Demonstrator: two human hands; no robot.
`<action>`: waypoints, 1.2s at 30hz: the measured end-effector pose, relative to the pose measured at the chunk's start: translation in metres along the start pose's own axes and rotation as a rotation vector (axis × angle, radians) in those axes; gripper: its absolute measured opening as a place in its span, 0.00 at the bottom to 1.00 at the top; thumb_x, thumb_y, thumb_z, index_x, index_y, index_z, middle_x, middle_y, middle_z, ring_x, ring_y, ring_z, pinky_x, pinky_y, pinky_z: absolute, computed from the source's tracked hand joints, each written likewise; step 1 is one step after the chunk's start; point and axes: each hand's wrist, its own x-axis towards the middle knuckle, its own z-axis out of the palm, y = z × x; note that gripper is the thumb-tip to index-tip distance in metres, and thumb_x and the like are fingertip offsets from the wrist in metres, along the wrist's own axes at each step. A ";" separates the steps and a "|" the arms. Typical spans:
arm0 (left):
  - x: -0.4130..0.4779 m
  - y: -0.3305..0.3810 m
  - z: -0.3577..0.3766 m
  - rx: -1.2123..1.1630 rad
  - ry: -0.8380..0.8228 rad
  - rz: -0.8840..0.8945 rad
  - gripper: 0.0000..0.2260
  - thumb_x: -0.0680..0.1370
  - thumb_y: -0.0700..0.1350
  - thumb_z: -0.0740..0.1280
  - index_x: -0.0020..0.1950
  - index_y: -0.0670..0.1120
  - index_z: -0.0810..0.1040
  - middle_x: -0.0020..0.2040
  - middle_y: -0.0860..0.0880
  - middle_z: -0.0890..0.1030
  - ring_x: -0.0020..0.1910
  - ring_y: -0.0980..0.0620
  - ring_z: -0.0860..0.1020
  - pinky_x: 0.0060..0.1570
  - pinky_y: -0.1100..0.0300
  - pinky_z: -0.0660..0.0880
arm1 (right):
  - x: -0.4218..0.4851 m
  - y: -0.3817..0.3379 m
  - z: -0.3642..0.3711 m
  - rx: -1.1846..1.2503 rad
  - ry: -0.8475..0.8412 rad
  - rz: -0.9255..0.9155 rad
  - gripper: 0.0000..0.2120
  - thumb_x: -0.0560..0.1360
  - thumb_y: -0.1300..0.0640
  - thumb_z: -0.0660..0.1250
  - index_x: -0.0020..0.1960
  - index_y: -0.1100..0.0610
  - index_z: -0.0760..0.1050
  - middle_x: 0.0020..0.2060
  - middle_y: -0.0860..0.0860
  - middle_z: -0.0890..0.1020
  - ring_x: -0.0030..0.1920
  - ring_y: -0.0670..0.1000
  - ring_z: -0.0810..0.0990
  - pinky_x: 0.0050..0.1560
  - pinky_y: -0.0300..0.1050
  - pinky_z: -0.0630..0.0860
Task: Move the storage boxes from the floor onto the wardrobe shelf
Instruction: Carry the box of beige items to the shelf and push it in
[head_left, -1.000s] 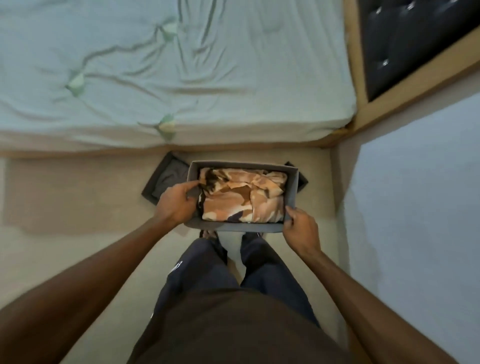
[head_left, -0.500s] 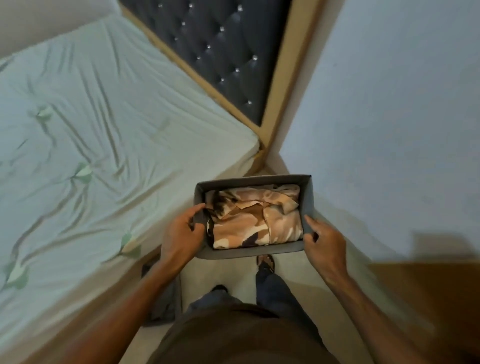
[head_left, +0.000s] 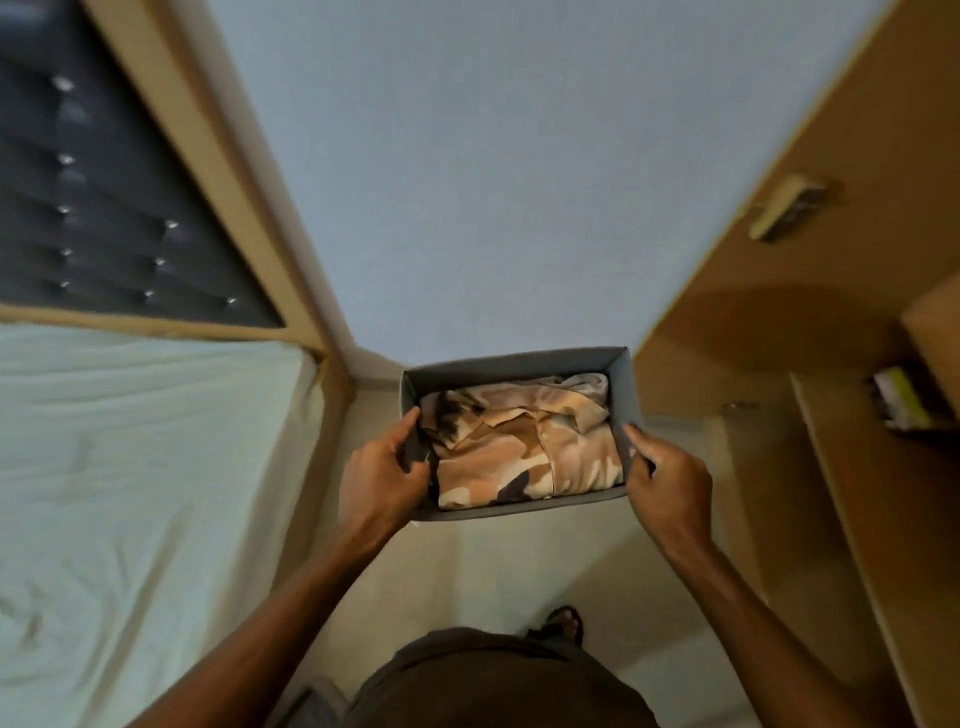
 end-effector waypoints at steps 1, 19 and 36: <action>0.006 0.014 0.008 0.011 -0.029 0.034 0.31 0.71 0.41 0.68 0.73 0.57 0.68 0.43 0.52 0.85 0.33 0.58 0.80 0.34 0.59 0.80 | 0.002 0.009 -0.011 0.000 0.030 0.025 0.16 0.74 0.67 0.65 0.60 0.59 0.80 0.54 0.56 0.84 0.50 0.56 0.83 0.48 0.38 0.73; 0.076 0.318 0.213 -0.062 -0.248 0.499 0.28 0.71 0.40 0.67 0.70 0.56 0.73 0.53 0.48 0.85 0.40 0.53 0.81 0.45 0.59 0.78 | 0.077 0.209 -0.222 -0.064 0.443 0.412 0.15 0.77 0.61 0.63 0.62 0.54 0.79 0.44 0.58 0.86 0.29 0.49 0.75 0.30 0.40 0.68; 0.165 0.536 0.373 -0.020 -0.633 0.838 0.18 0.72 0.37 0.65 0.58 0.53 0.78 0.39 0.50 0.83 0.29 0.54 0.77 0.24 0.65 0.68 | 0.253 0.372 -0.378 -0.234 0.426 0.526 0.17 0.76 0.65 0.62 0.60 0.53 0.80 0.59 0.54 0.81 0.55 0.57 0.81 0.51 0.47 0.78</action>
